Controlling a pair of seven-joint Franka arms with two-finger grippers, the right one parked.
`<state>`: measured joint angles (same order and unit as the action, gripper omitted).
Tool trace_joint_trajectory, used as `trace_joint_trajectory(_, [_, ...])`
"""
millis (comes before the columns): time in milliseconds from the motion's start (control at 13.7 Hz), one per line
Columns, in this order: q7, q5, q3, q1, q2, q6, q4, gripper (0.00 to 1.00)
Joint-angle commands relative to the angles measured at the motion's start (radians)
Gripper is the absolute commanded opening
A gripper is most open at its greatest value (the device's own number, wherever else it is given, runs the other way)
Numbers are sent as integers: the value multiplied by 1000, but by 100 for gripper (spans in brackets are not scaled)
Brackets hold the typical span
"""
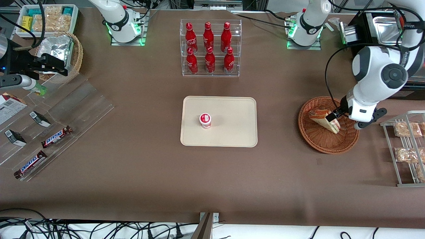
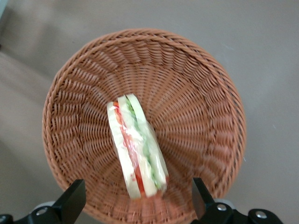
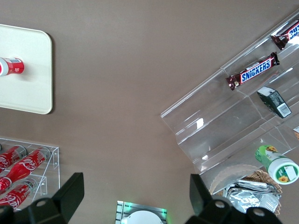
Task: Place sandwich from basket to tray
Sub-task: 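Close the left gripper on the wrapped sandwich and lift it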
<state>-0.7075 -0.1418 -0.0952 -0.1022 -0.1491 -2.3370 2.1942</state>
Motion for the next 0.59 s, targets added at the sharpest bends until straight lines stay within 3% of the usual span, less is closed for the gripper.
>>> trace_joint_trajectory(0, [-157, -82, -4, 1, -7, -102, 58, 100])
trace_joint_trajectory(512, [-418, -274, -4, 1, -116, -265, 107, 100])
